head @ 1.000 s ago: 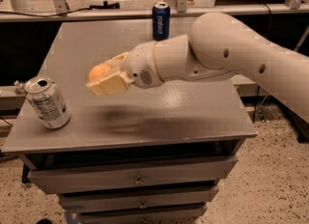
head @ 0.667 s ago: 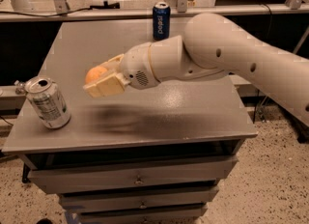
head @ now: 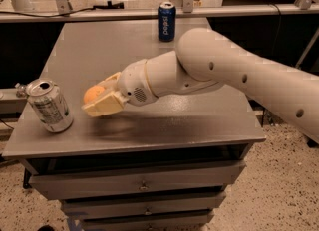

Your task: Move orange near 7up can

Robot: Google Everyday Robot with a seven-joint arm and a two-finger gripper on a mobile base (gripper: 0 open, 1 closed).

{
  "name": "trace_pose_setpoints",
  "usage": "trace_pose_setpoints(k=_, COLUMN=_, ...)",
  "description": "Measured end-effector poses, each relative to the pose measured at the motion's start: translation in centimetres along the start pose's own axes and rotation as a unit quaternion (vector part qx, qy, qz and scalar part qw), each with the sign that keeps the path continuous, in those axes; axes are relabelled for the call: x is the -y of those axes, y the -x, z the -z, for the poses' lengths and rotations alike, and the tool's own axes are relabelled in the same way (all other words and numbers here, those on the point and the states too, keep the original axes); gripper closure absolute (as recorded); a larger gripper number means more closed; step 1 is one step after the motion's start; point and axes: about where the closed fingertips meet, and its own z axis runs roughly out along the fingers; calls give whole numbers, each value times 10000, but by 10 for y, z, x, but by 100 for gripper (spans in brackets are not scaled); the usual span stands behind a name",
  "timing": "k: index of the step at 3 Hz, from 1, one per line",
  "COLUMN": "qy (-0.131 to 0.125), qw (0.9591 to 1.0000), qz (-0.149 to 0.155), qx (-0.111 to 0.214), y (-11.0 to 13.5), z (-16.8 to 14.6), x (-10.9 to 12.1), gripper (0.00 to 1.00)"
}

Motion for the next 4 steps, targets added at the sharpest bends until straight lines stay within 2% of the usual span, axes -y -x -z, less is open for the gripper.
trace_pose_setpoints(k=3, qy=437, qw=9990, qz=-95, qx=12, y=-18, z=-40, x=-19, gripper=100)
trace_pose_setpoints(k=4, qy=438, qw=9990, qz=-62, qx=-55, y=-24, z=-46, x=-22, gripper=85)
